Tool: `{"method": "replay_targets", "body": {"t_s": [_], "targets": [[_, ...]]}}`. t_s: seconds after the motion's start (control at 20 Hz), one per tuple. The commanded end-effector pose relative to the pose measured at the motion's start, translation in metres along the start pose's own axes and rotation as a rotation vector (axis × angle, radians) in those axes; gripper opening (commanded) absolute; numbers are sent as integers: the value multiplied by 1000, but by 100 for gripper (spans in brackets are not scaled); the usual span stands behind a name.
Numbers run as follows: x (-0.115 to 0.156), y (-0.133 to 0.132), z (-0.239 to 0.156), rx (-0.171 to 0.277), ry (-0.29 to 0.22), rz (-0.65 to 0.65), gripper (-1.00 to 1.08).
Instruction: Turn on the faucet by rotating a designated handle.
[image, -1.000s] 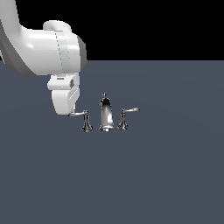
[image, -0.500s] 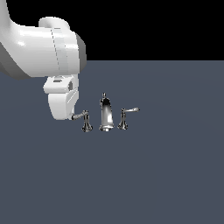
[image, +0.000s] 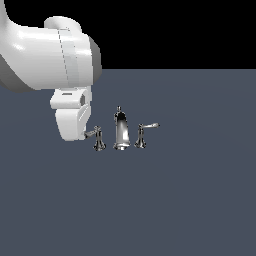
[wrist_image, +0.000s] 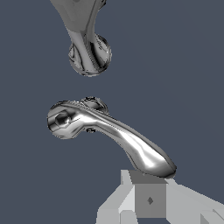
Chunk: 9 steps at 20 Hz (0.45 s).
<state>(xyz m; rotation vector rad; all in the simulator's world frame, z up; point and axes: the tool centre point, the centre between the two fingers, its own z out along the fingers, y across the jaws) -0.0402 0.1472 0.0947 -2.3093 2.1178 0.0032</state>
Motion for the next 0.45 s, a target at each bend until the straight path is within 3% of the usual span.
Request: {"method": "replay_targets", "body": {"t_s": [0.0,0.4], "targets": [[17,5,0,-3,5,13,-100],[45,17,-1,-5,7,15,-100]]}}
